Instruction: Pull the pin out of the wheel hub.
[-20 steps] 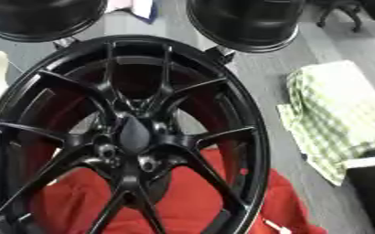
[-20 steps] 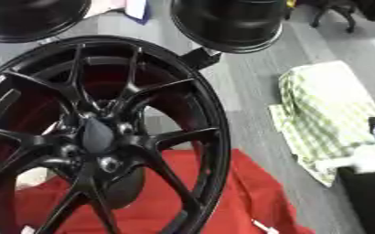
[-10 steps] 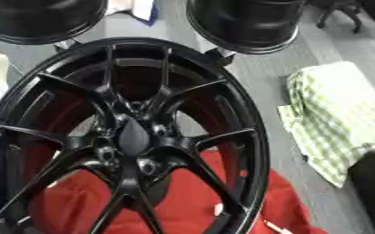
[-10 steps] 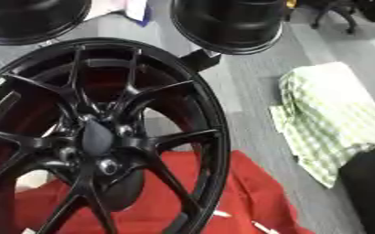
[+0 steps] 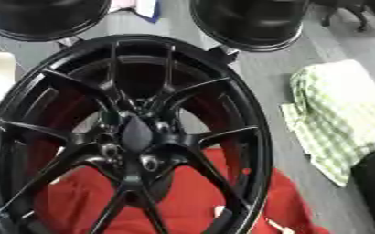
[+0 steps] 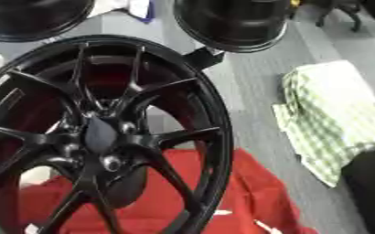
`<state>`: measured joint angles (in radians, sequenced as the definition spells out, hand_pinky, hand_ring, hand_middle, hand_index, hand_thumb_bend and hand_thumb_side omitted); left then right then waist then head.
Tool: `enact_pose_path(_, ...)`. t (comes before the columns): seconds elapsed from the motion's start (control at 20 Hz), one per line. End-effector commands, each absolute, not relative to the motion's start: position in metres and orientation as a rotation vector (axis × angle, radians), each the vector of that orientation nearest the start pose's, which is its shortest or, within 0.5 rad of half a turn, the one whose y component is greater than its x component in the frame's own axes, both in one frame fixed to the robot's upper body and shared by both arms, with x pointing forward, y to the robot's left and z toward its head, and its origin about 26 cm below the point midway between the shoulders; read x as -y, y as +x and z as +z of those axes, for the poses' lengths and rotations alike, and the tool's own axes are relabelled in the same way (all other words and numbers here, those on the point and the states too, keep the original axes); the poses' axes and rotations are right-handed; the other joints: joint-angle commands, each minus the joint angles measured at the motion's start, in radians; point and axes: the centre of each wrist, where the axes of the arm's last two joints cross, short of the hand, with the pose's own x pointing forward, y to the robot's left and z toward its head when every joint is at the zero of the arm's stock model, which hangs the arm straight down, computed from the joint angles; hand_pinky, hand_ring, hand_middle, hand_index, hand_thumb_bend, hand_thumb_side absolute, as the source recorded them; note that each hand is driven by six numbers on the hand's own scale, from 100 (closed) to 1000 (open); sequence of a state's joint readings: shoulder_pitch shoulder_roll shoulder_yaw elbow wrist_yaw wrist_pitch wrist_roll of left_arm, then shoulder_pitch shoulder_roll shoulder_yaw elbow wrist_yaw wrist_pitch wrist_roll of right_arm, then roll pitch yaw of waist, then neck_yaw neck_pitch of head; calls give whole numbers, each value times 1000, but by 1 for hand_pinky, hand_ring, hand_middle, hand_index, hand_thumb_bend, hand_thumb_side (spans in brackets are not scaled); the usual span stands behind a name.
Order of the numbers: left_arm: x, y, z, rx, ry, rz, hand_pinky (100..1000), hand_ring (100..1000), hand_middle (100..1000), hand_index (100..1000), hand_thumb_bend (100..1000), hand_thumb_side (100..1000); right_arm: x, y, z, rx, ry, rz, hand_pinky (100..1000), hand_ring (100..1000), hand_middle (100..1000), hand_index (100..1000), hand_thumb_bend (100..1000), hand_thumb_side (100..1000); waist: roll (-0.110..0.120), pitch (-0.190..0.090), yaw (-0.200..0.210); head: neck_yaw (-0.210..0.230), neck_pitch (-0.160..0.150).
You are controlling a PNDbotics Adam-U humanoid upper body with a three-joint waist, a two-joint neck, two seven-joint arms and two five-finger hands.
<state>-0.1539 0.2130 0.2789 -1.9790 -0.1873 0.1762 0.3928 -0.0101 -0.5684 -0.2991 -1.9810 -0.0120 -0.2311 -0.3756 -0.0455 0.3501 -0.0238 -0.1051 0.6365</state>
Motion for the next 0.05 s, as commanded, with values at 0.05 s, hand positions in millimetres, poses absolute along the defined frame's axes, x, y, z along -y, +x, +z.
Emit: enact_pose_path(0.05,-329,277,173,2011,829,273,765,618,552,668,100,790,387,252,198,2400,-757,86,824,752,571,687,100,131,1,-22,0,5,7)
